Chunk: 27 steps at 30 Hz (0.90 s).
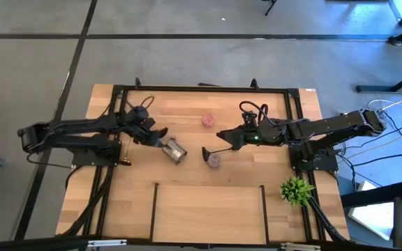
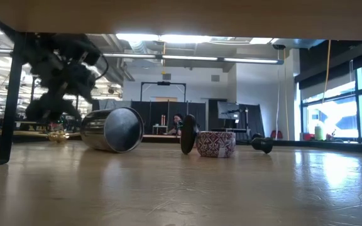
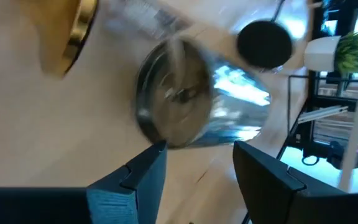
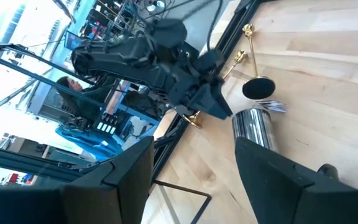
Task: Pick & Place candle stick holders
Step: Put the silver scented candle on the shelf
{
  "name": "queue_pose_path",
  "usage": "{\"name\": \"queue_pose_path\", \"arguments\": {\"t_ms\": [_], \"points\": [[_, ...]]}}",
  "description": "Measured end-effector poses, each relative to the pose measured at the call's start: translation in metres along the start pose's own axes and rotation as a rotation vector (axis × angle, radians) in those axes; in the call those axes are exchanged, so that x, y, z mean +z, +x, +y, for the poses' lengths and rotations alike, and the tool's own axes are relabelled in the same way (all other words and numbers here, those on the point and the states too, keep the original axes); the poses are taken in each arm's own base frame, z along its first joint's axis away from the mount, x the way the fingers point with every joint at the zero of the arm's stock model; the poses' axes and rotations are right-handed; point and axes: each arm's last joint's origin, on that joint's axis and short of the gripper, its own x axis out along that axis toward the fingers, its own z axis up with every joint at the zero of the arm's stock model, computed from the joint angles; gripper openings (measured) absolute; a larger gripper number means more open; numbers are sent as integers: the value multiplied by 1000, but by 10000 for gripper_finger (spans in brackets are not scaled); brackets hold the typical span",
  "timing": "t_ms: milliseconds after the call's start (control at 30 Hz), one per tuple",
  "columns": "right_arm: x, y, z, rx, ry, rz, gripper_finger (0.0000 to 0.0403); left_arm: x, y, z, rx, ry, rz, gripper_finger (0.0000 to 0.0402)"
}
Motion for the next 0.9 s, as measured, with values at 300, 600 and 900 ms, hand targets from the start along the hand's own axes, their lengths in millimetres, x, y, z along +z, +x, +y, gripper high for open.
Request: {"name": "queue_pose_path", "arguments": {"t_ms": [300, 600, 900], "points": [[1, 0, 0, -2, 1, -3, 229, -12, 12, -9, -192, -18, -82, 182], [1, 0, -1, -4, 2, -5, 229, -18, 16, -10, -127, -19, -141, 182], [1, 0, -1, -4, 1, -4, 229, -20, 19, -14, -115, -19, -250, 182]]}}
